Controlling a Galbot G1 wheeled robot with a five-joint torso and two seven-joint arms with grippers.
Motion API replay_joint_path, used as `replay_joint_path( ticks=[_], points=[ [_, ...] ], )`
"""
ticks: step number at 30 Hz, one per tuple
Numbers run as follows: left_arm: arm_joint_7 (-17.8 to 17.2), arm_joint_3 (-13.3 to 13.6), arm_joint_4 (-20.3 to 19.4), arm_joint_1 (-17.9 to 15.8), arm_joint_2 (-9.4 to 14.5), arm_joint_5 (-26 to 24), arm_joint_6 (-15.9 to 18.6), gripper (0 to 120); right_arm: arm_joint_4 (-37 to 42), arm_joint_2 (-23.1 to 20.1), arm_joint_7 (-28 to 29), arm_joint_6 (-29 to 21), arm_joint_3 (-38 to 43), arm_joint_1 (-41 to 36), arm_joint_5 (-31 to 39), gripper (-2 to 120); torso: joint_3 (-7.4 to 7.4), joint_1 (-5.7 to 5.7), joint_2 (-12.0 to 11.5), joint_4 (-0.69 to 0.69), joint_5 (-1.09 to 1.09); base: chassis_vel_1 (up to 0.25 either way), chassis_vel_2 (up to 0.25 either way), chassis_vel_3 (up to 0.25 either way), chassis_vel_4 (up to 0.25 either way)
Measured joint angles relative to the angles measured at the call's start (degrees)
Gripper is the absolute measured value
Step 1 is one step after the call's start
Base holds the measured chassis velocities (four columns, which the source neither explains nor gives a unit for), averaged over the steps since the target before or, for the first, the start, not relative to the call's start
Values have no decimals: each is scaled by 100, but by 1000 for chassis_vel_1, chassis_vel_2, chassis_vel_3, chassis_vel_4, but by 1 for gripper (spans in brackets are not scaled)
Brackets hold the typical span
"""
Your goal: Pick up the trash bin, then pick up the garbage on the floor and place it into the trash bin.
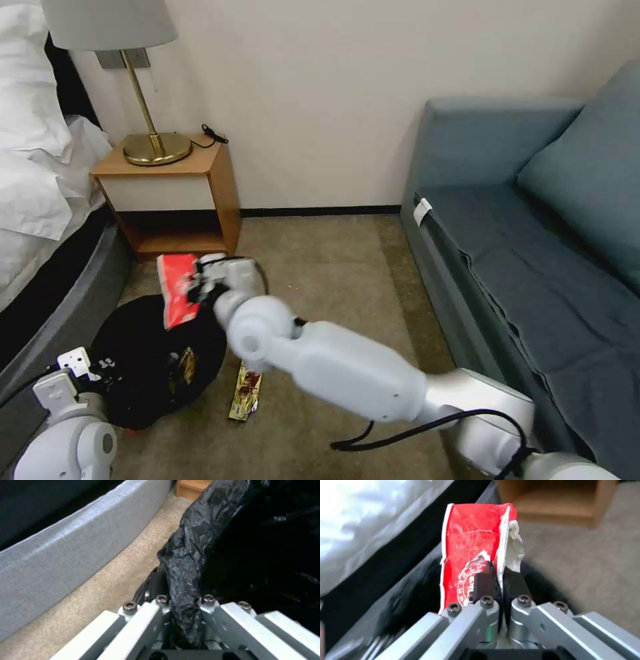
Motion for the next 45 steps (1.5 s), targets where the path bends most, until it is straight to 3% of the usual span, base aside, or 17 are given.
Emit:
replay_joint_path(
  ticks=[6,9,22,25,30,35,39,40,44,45],
  points=[
    [0,25,-38,-3,-37,27,2,2,29,17,-58,-1,-462,-282,-182,9,0,0,0,-2,0,0,0,0,0],
    [0,27,-52,20,-49,44,2,2,49,64,-94,7,-516,-345,-221,24,0,0,0,0,1,0,0,0,0],
    [0,15,-98,52,-57,45,-2,2,94,-129,-185,26,-356,-313,-560,68,0,0,0,0,2,0,0,0,0],
    [0,5,-99,54,-48,36,-4,2,257,-441,-493,139,17,-263,-1050,83,0,0,0,-1,2,0,0,0,0],
    [0,-36,-97,49,-11,-2,-8,2,696,-964,-972,411,630,-252,-1559,98,0,0,0,-2,3,0,0,0,0],
    [4,-80,-93,53,35,-48,-9,2,1075,-1359,-1521,817,1191,-378,-2176,100,0,0,0,0,4,0,0,0,0],
    [16,-122,-61,44,71,-107,-9,2,1688,-1986,-2176,1270,2411,-975,-3162,100,0,0,0,-1,4,0,0,0,0],
    [16,-122,-61,44,71,-107,-9,2,1688,-1986,-2176,1270,2411,-975,-3162,100,0,0,0,-1,4,0,0,0,0],
    [25,-140,-21,23,103,-140,-10,2,2402,-2940,-2502,1526,3667,-2010,-3780,100,0,0,1,-5,5,0,0,0,0],
    [25,-140,-21,23,103,-140,-10,2,2402,-2940,-2502,1526,3667,-2010,-3780,100,0,0,1,-5,5,0,0,0,0]
  ],
)
